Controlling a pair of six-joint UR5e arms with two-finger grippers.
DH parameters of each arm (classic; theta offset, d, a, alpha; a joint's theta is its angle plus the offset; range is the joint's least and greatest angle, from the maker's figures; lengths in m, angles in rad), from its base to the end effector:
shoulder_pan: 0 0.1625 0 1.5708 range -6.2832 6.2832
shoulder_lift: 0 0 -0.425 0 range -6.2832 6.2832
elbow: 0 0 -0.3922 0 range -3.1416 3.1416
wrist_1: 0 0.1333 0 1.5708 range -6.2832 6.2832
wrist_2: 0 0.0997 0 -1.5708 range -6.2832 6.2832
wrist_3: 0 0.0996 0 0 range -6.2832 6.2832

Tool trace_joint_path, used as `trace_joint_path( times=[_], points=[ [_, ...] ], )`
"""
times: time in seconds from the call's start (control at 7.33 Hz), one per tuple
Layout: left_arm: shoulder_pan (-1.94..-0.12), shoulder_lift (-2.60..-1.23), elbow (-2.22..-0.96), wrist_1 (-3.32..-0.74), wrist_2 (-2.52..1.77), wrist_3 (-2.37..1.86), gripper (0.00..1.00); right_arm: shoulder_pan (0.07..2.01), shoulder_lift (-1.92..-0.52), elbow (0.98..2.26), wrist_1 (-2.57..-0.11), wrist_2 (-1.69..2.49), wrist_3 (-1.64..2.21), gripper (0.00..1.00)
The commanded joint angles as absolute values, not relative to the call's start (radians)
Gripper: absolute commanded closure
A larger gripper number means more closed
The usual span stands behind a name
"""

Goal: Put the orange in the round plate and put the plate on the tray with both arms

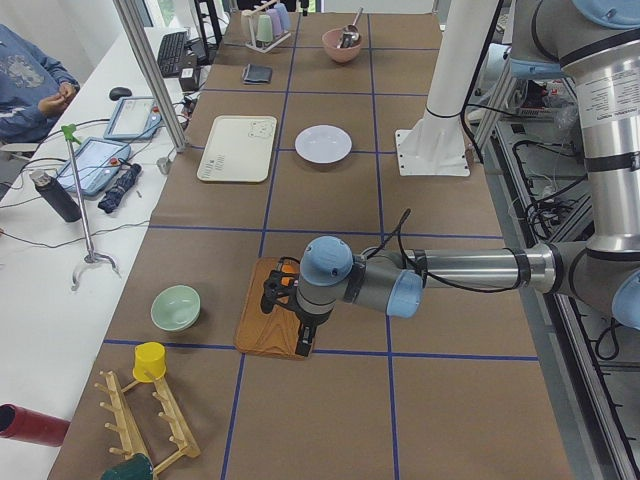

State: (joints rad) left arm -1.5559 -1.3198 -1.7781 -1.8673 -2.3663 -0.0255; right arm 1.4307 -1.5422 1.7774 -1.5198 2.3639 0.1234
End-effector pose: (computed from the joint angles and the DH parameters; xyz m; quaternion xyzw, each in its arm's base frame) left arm -0.0562 -0.4011 0.6339 0.1084 0.3865 0.0440 0.9148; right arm -0.0093 -0.5126 0.5348 0.0802 -0.3963 -0.0627 0.9125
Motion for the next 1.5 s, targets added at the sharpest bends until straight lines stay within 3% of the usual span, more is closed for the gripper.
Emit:
trace_joint_path(
  times=[0.0,0.82,1.36],
  points=[
    [-1.530,-1.341,-1.778,-1.868,-2.365,-0.029,0.02,1.430,-1.546,1.782,-1.513,2.365,0.132,0.00],
    [-1.107,-1.553,-1.766,-1.896,-2.206,-0.525,0.02,1.384,-1.546,1.778,-1.509,2.367,0.150,0.00],
    [-1.071,-1.624,-1.639,-1.913,-2.204,-0.526,0.02,1.367,-1.546,1.772,-1.509,2.364,0.150,0.00]
  ],
)
